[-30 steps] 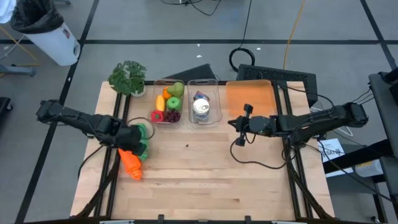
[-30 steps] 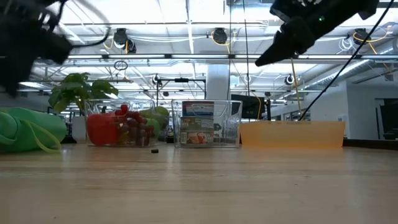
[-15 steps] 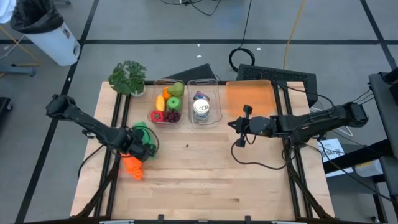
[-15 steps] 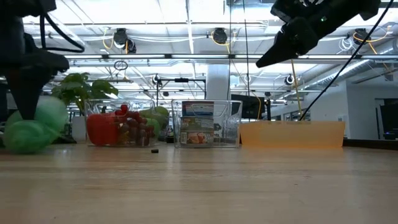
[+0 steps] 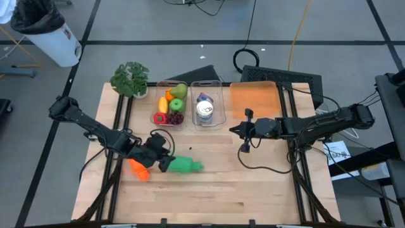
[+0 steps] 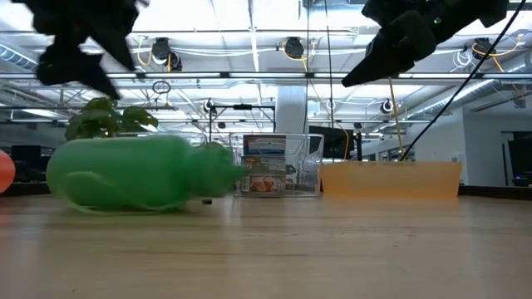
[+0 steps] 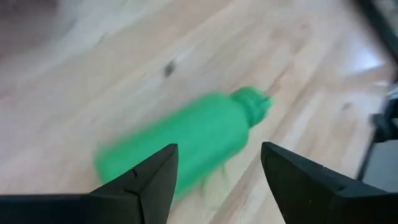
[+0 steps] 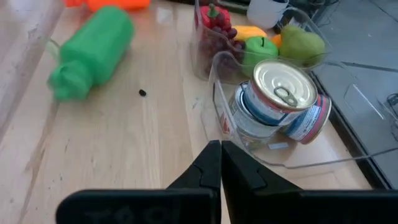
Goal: Pick & Place Food Item
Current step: Put the green water bottle into the orange bin
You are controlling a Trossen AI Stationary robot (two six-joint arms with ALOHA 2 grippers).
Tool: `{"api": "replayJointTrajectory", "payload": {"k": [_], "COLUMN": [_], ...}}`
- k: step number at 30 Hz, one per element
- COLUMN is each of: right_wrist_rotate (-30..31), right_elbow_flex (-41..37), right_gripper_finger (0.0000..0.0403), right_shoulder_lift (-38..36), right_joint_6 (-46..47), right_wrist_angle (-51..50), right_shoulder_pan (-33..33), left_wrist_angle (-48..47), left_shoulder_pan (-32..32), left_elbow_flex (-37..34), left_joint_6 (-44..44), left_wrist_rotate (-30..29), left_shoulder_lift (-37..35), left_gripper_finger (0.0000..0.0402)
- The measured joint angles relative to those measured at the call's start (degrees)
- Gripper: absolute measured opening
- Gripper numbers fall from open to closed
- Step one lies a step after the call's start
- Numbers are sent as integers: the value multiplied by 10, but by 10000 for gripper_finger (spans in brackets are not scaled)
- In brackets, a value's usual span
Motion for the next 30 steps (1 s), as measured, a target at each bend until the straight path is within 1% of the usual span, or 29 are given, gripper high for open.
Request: {"api": "replayJointTrajectory", "payload": {"k": [1,3,5,7,10,12,14,16,17,18,21,22,23,24,26,30], "right_wrist_rotate": [-5,-30,-77,-132,-185,-225,-256,-248,-228,-199,-88,-57,-39,-29,-30,-29], "right_elbow_flex": [0,0,-3,-20,-51,-58,-51,-24,0,30,137,175,213,248,307,390], "right_gripper_finger": [4,7,12,20,40,70,114,166,193,219,288,308,325,340,363,389], "right_shoulder_lift": [0,0,1,8,43,77,121,164,186,208,282,311,342,374,431,517], "right_joint_6": [0,-3,-1,-1,-19,-41,-50,-52,-41,-27,-3,4,9,16,18,-18], "right_wrist_angle": [9,40,89,170,312,389,463,502,496,471,317,265,225,194,149,98], "right_shoulder_pan": [0,0,6,23,65,94,119,141,149,154,164,165,166,166,166,163], "left_wrist_angle": [19,52,77,91,131,153,172,187,185,185,191,190,189,187,195,199], "left_shoulder_pan": [0,1,1,1,7,11,12,15,16,17,21,22,22,22,22,20], "left_elbow_flex": [2,3,3,3,3,3,3,3,3,2,2,2,2,2,2,2], "left_joint_6": [25,64,92,129,180,214,246,276,291,302,328,332,336,337,336,334], "left_wrist_rotate": [-11,-16,-16,-13,-17,-16,-17,-17,-14,-12,-12,-12,-12,-12,-12,-11], "left_shoulder_lift": [1,0,0,1,9,16,18,23,25,25,18,17,16,14,13,13], "left_gripper_finger": [243,243,243,243,243,243,243,243,243,243,243,243,243,243,243,243]}}
